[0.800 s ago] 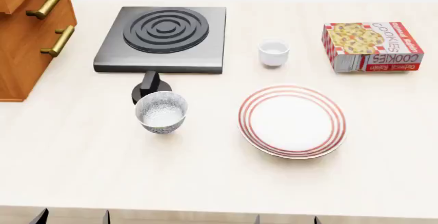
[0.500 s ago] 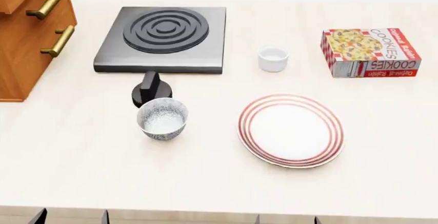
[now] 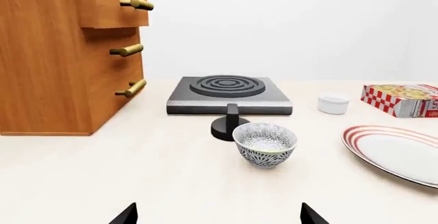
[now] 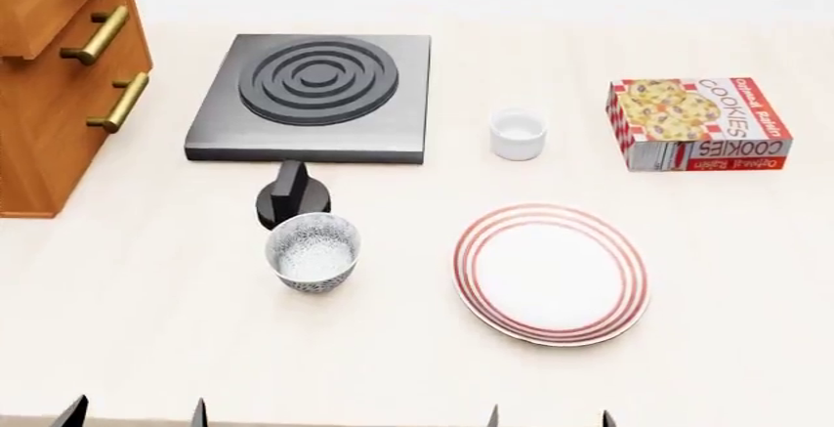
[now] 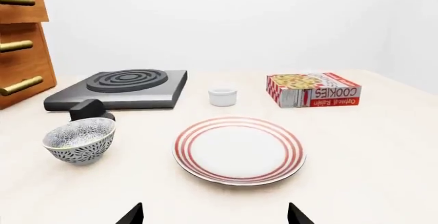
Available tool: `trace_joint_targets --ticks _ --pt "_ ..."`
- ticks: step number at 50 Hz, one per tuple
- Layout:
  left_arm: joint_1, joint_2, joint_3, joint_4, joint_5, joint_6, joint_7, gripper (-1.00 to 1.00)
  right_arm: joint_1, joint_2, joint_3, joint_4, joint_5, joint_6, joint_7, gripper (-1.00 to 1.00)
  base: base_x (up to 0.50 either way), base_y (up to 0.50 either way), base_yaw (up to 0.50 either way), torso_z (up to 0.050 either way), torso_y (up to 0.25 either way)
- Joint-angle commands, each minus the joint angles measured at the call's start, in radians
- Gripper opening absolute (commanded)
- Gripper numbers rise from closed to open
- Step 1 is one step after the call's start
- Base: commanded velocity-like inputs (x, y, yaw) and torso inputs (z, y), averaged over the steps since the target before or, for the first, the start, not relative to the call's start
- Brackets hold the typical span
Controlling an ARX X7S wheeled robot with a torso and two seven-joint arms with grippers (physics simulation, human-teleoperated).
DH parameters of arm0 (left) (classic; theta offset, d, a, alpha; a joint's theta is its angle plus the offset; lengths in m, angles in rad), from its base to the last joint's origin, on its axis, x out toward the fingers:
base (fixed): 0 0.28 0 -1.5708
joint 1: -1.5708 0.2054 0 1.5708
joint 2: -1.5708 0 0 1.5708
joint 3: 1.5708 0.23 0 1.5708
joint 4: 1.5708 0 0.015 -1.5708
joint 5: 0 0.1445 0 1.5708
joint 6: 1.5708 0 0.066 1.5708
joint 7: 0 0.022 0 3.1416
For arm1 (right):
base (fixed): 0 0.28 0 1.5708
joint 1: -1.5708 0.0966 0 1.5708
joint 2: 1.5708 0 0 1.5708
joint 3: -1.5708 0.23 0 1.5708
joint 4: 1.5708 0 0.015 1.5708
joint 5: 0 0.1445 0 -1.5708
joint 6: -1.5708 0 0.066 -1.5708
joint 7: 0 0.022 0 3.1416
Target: Pick the akita bowl on the wooden cabinet and place it on the plate.
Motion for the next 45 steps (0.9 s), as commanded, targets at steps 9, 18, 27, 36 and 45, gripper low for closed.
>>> trace_joint_targets --ticks 9,18,27,36,45 --pt "0.0 -0.023 0.026 0.005 -0.024 -0.002 -0.028 1.0 0.005 0.02 -0.024 0.0 0.025 0.001 0.032 1.0 0.0 0.0 0.0 0.05 0.0" --pt "-0.012 -0.031 0.035 -0.023 -0.035 0.012 -0.037 1.0 0.008 0.03 -0.036 0.005 0.029 -0.005 0.049 1.0 0.0 0.0 0.0 0.05 0.0" --pt "-0.015 -0.037 0.048 -0.011 -0.031 -0.02 -0.063 1.0 0.006 0.037 -0.038 -0.002 0.05 -0.008 0.061 1.0 0.0 0.0 0.0 0.029 0.0" --pt "-0.023 -0.044 0.055 -0.033 -0.044 -0.004 -0.065 1.0 0.003 0.043 -0.042 -0.002 0.068 -0.027 0.066 1.0 0.0 0.0 0.0 0.0 0.0" --pt "-0.015 -0.051 0.064 -0.012 -0.052 -0.015 -0.076 1.0 0.009 0.055 -0.07 0.008 0.027 -0.015 0.093 1.0 0.0 0.06 0.0 0.0 0.0"
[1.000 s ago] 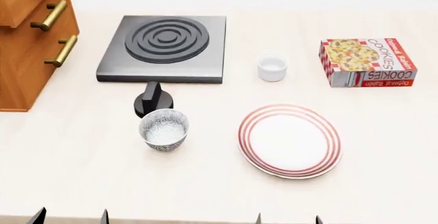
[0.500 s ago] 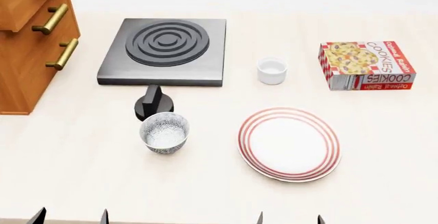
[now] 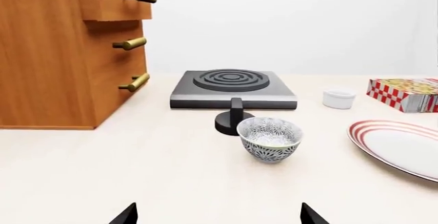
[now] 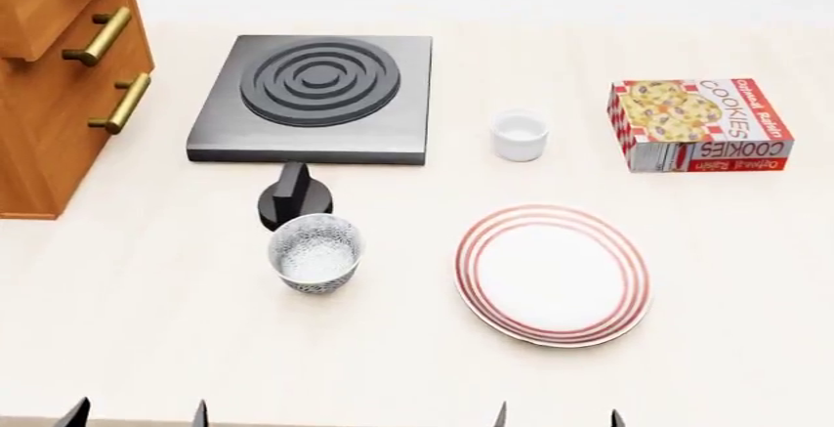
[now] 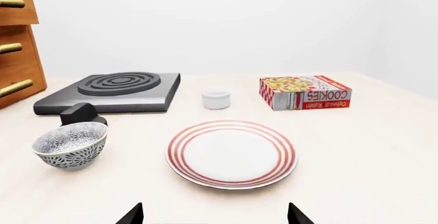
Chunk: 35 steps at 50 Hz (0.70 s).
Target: Pick the akita bowl on the wooden cabinet and place it on the plate.
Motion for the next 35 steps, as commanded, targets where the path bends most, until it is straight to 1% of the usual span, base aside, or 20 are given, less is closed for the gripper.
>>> trace_joint_targets --ticks 1,35 --pt "0.001 -0.011 0.01 0.004 -0.011 -0.001 -0.011 1.0 0.002 0.011 -0.024 0.006 -0.024 -0.001 0.026 1.0 0.0 0.5 0.0 0.0 0.0" --pt "-0.006 -0.032 0.036 -0.001 -0.036 0.005 -0.034 1.0 0.008 0.033 -0.05 0.005 0.001 0.001 0.051 1.0 0.0 0.5 0.0 0.0 0.0"
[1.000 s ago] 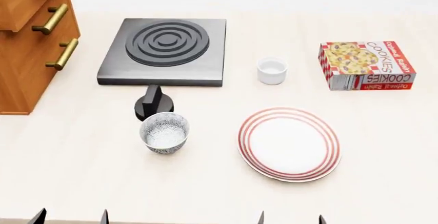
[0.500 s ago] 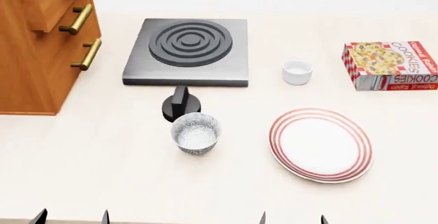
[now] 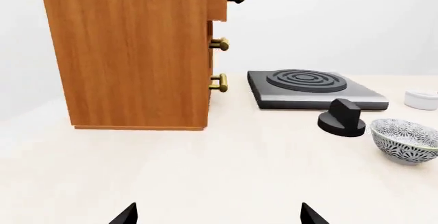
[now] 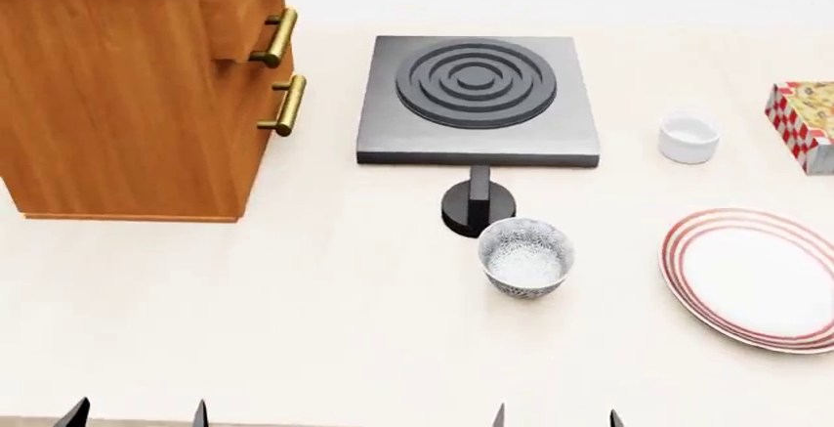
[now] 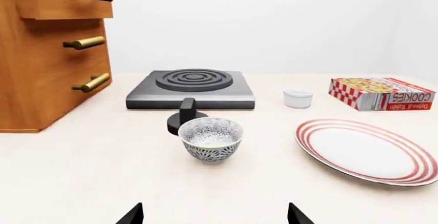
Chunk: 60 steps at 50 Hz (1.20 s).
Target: Pick the akita bowl on the wooden cabinet and place it on the plate.
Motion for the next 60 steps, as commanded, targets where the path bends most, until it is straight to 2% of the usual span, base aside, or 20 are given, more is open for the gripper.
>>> trace_joint_targets --ticks 1,17,34,42,44,45,46,49,54,60 --pt "-0.001 -0.007 0.008 0.0 -0.008 0.002 -0.008 1.0 0.002 0.008 -0.01 0.0 0.005 0.0 0.008 1.0 0.0 0.5 0.0 0.0 0.0" --pt "-0.006 -0.016 0.019 -0.007 -0.018 0.006 -0.015 1.0 0.007 0.018 -0.023 0.003 0.012 0.005 0.017 1.0 0.0 0.47 0.0 0.0 0.0" --pt "-0.011 -0.023 0.029 -0.017 -0.018 0.014 -0.031 1.0 0.001 0.023 -0.024 -0.001 0.043 -0.017 0.018 1.0 0.0 0.02 0.0 0.0 0.0" --pt "0.004 -0.019 0.024 0.018 0.058 0.04 -0.121 1.0 -0.002 0.025 -0.012 -0.021 0.079 0.005 0.024 1.0 0.0 0.0 0.0 0.0 0.0" --pt "0.019 -0.016 0.001 0.066 0.001 0.061 -0.111 1.0 -0.007 0.027 -0.011 -0.058 0.082 0.03 0.036 1.0 0.0 0.0 0.0 0.0 0.0" --pt "0.026 -0.003 -0.016 0.065 -0.033 0.149 -0.095 1.0 -0.01 0.029 -0.011 -0.082 0.083 0.042 0.042 1.0 0.0 0.0 0.0 0.0 0.0" --pt "0.028 -0.024 0.01 0.101 0.004 0.082 -0.097 1.0 -0.012 0.031 -0.007 -0.114 0.098 0.054 0.042 1.0 0.0 0.0 0.0 0.0 0.0" --pt "0.031 -0.04 0.035 0.13 0.116 0.092 -0.141 1.0 -0.018 0.042 -0.005 -0.206 0.11 0.1 0.057 1.0 0.0 0.0 0.0 0.0 0.0" --pt "0.036 -0.065 0.04 0.237 0.082 -0.006 -0.116 1.0 -0.028 0.061 -0.007 -0.357 0.128 0.156 0.076 1.0 0.0 0.0 0.0 0.0 0.0" --pt "0.025 -0.082 0.046 0.322 0.056 -0.044 -0.096 1.0 -0.025 0.082 -0.01 -0.477 0.129 0.202 0.106 1.0 0.0 0.0 0.0 0.0 0.0"
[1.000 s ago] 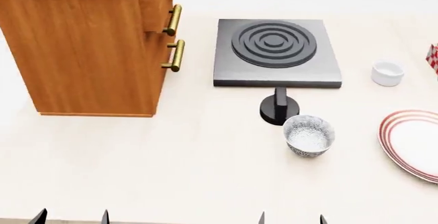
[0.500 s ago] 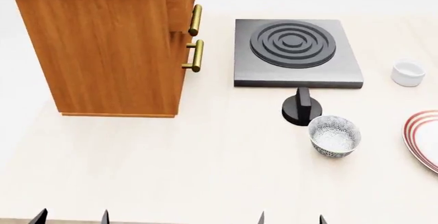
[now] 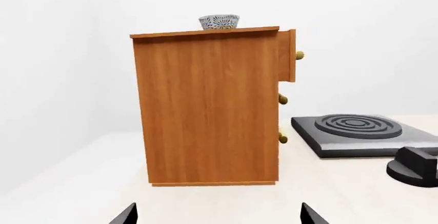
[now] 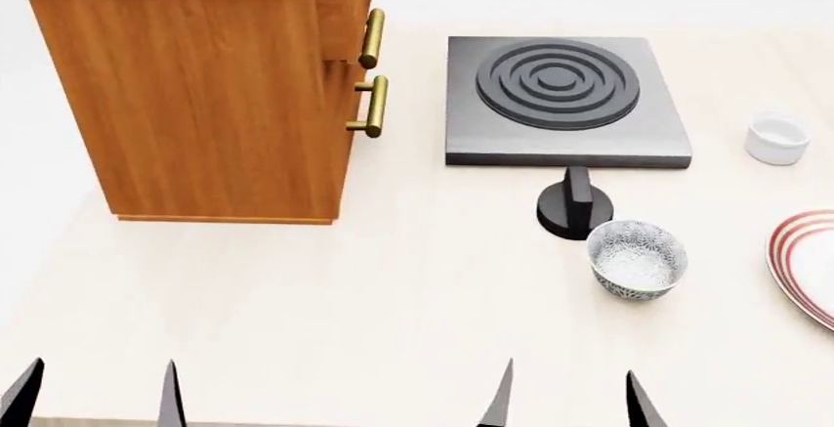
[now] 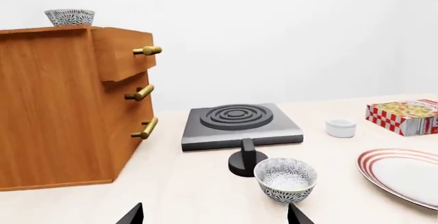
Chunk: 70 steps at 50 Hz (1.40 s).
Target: Pick the akita bowl on the wooden cabinet and place it on the plate.
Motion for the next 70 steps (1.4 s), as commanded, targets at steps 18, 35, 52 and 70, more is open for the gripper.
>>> trace_joint_targets --ticks 18,35,52,70 --pt "-0.256 -0.039 0.024 0.522 -0.043 -0.391 -0.013 1.0 0.177 0.104 -0.005 -0.683 0.063 0.434 0.128 1.0 0.0 0.0 0.0 0.0 0.0" --pt "-0.256 -0.049 0.026 0.532 -0.059 -0.39 -0.021 1.0 0.176 0.111 0.007 -0.724 0.094 0.425 0.141 1.0 0.0 0.0 0.0 0.0 0.0" --pt "-0.257 -0.057 0.031 0.533 -0.07 -0.387 -0.027 1.0 0.172 0.134 -0.014 -0.741 0.087 0.405 0.15 1.0 0.46 0.0 0.0 0.0 0.0" --pt "-0.259 -0.067 0.036 0.546 -0.082 -0.392 -0.036 1.0 0.177 0.151 -0.025 -0.741 0.096 0.401 0.167 1.0 0.5 0.0 0.0 0.0 0.0"
